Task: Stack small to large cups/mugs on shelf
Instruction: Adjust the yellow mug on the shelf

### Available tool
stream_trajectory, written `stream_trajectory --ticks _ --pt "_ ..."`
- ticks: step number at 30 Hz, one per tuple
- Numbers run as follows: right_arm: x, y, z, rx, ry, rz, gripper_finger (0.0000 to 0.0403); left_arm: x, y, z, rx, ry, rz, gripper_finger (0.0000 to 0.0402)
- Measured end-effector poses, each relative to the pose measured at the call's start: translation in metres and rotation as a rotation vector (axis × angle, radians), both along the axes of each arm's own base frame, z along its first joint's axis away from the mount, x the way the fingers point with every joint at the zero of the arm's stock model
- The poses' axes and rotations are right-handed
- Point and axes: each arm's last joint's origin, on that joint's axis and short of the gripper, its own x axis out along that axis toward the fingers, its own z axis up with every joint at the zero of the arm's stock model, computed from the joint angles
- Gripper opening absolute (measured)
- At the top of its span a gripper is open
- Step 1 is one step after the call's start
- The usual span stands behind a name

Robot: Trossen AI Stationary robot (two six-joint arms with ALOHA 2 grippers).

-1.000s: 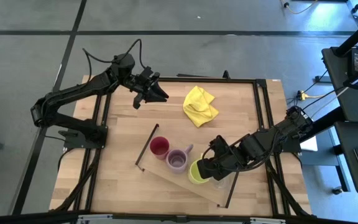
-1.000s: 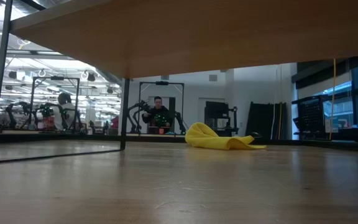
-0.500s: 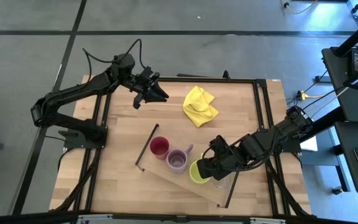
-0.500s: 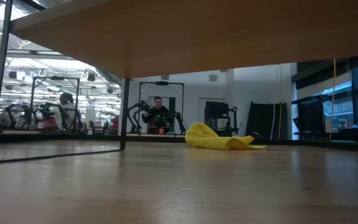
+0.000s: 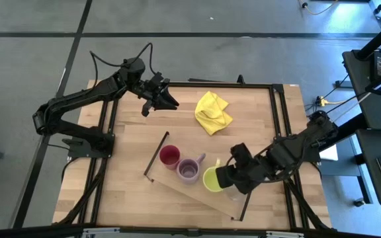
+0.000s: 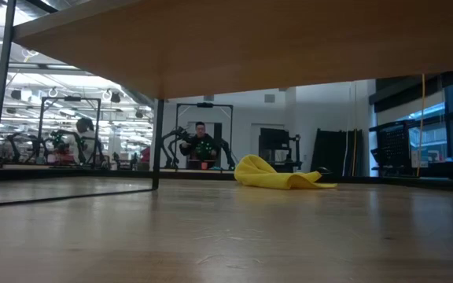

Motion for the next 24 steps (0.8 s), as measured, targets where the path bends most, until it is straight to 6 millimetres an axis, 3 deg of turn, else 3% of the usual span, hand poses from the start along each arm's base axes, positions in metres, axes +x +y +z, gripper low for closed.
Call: stream_trajectory --ticks 24 --pt "-0.0059 -0.0018 -0.0005 -0.004 0.049 0.0 0.0046 -0.0001 0.0001 0.0 0.003 -0.001 0.0 0.0094"
